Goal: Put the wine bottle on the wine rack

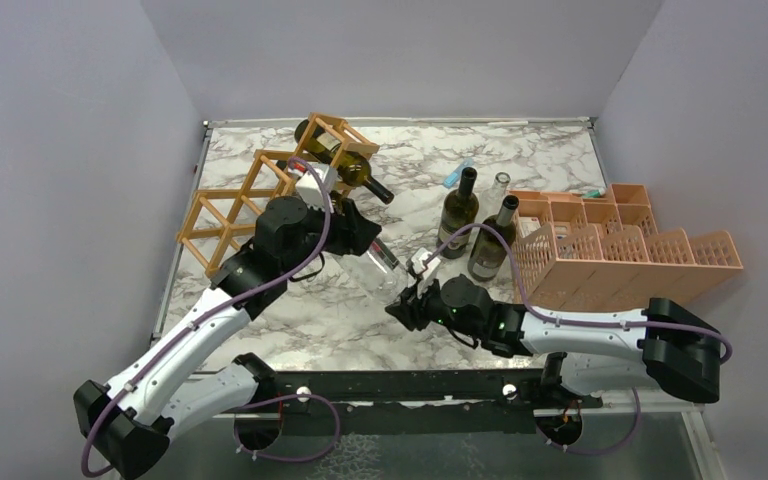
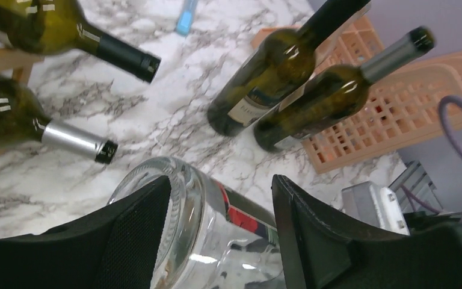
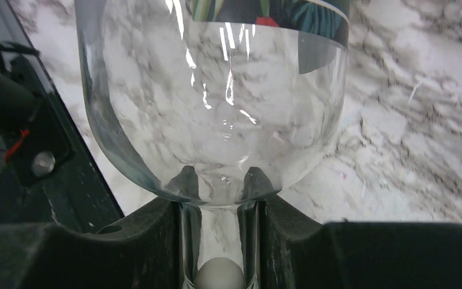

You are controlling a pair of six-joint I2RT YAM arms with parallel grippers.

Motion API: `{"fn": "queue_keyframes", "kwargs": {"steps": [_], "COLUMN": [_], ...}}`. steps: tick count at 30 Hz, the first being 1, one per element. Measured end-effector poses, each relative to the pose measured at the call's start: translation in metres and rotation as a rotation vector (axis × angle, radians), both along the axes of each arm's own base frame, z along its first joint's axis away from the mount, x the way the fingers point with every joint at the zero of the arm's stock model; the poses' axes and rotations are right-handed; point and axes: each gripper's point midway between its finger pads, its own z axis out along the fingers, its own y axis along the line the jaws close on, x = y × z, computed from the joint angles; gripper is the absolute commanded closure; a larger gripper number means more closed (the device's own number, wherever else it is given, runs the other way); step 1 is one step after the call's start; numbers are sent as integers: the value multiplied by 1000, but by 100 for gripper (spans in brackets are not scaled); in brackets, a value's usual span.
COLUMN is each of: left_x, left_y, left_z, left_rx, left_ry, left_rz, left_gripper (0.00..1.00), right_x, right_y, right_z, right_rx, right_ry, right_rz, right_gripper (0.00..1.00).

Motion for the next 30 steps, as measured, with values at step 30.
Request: {"fn": "queue_keyframes", "kwargs": {"steps": [30], "left_x": [-47], "left_y": [141], "left_z": [299], "left_rx": [-252], "left_ry": [-673], "left_rz": [467], "left_gripper": [23], "right_x": [76], "right_y": [190], "right_z": [156], "right_rx": [534], "right_ry": [-149], "right_rz": [4], "right_gripper": [99]}}
